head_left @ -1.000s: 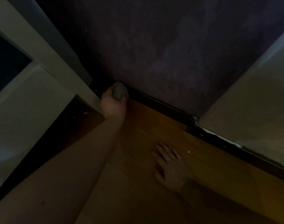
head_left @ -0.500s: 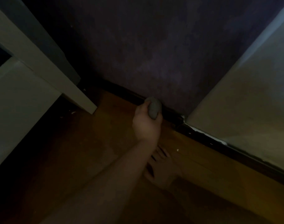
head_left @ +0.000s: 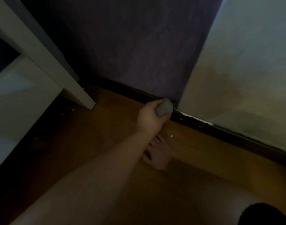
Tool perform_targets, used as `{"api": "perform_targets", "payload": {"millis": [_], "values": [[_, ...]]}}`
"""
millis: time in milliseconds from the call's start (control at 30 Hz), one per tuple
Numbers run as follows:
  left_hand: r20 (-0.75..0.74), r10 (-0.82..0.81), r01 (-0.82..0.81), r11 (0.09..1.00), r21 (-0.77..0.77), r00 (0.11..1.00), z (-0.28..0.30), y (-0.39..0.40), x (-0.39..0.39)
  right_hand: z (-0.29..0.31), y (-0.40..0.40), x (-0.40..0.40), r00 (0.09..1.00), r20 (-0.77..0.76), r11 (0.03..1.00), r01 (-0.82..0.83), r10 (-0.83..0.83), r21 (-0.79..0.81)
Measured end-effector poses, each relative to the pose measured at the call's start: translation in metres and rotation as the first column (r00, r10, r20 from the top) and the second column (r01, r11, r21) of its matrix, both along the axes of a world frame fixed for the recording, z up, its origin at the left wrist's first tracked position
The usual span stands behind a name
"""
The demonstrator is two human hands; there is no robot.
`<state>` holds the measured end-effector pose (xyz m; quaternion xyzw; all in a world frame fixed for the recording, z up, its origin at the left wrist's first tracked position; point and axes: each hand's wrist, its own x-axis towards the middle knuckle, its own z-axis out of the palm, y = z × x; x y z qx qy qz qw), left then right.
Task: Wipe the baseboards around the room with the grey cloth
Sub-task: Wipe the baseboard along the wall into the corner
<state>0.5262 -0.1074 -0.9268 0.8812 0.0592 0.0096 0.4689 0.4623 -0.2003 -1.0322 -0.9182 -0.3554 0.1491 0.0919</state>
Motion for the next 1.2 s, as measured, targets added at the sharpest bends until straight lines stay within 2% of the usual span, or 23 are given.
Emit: {"api": "perform_targets", "payload": {"millis": [33,167,233,300,367,433,500,600,733,967,1200], "values": [[0.022,0.033,-0.033,0.999,-0.011,0.999,0.001,0.001,-0.005,0.005,0.0,0.004,0.998,0.057,1.0,0.005,-0.006,0.009],[0.085,0.082,-0.085,0.996,0.029,0.993,-0.003,0.007,-0.031,0.018,-0.004,-0.005,0.998,-0.048,1.0,0.029,-0.029,0.0],[0.081,0.109,-0.114,0.992,0.056,0.991,-0.012,0.005,-0.043,0.025,-0.027,-0.034,0.996,-0.027,0.995,0.084,-0.082,0.06],[0.031,0.149,-0.151,0.987,0.059,0.988,-0.02,0.0,-0.053,0.03,-0.067,-0.078,0.984,-0.003,0.979,0.18,-0.18,0.099],[-0.035,0.21,-0.209,0.978,0.026,0.977,-0.026,-0.009,-0.058,0.029,-0.119,-0.119,0.942,-0.018,0.94,0.335,-0.335,0.061],[-0.081,0.268,-0.27,0.962,-0.023,0.96,-0.032,-0.019,-0.058,0.029,-0.162,-0.144,0.845,-0.007,0.845,0.535,-0.535,-0.004],[-0.088,0.28,-0.285,0.957,-0.056,0.956,-0.037,-0.03,-0.057,0.032,-0.186,-0.163,0.782,-0.035,0.782,0.618,-0.622,-0.083],[-0.065,0.276,-0.28,0.958,-0.061,0.959,-0.044,-0.044,-0.057,0.032,-0.199,-0.194,0.757,-0.041,0.752,0.64,-0.653,-0.161],[-0.095,0.267,-0.269,0.963,-0.009,0.959,-0.051,-0.057,-0.053,0.028,-0.204,-0.205,0.739,-0.046,0.733,0.655,-0.672,-0.186],[-0.109,0.217,-0.206,0.973,0.099,0.97,-0.059,-0.1,-0.061,0.026,-0.204,-0.206,0.738,-0.041,0.737,0.666,-0.674,-0.116],[-0.056,0.262,-0.253,0.959,0.13,0.964,-0.07,-0.12,-0.063,0.024,-0.205,-0.206,0.741,-0.028,0.741,0.668,-0.671,-0.066]]}}
